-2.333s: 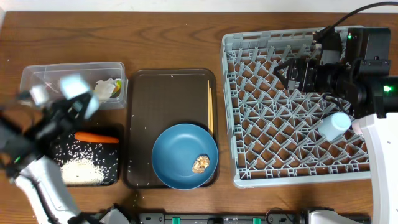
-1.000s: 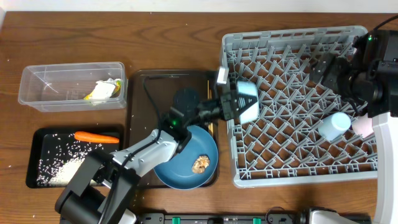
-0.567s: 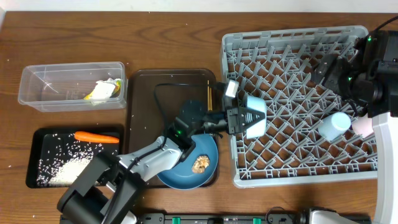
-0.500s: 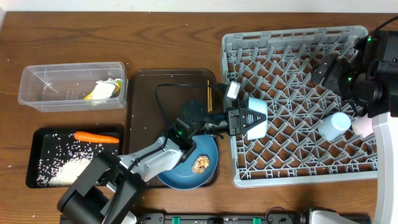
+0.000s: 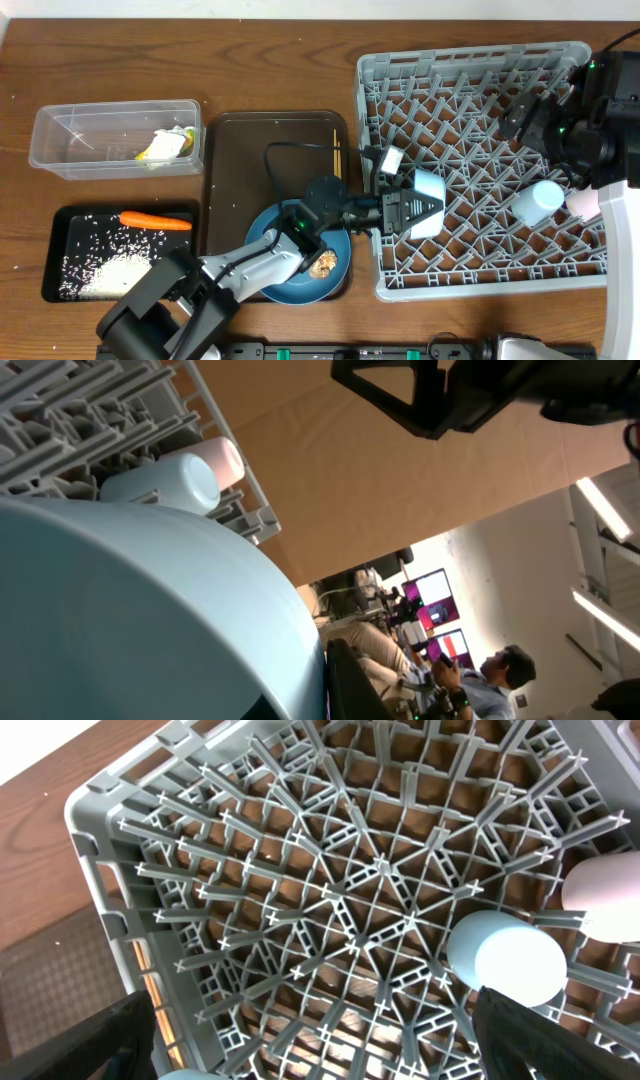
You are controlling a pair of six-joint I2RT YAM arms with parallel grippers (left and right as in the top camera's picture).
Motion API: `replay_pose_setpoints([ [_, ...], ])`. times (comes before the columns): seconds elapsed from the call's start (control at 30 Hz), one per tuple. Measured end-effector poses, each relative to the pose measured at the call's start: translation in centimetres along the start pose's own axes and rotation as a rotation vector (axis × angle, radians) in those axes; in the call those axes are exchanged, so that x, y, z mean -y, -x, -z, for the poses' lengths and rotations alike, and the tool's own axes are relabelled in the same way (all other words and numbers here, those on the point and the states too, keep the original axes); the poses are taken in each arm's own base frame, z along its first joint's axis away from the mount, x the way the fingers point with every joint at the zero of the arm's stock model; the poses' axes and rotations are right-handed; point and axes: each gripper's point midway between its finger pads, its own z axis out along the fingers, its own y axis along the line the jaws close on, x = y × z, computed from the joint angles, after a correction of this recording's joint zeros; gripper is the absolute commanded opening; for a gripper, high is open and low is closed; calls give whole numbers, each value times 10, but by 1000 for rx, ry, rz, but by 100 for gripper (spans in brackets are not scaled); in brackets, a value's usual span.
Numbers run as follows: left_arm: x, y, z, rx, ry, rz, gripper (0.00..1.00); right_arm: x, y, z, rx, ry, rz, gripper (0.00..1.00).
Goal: Sort waste into correct bins and load items into the dishwasher rack
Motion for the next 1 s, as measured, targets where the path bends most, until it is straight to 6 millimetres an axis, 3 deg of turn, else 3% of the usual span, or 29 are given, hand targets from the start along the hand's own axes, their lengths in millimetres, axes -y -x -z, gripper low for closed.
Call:
replay_pose_setpoints([
  [0.3,-29,0,-2,40,32,13,6,2,-5,0,-21,-9,-1,96],
  [0.5,-33,2,-5,62,9,17,7,3,-6,0,-25,-11,-2,96],
  [0.6,-33,2,-5,62,10,20,17,3,-7,0,-28,-12,-1,96],
  [0.7,-33,3,-5,65,10,27,39,3,-8,0,-31,-13,-1,96],
  [0.9,-33,4,-4,67,10,38,59,3,-8,0,-32,-14,-1,96],
  [1.0,-35,7,0,66,10,40,61,4,-8,0,-34,-15,-1,96],
])
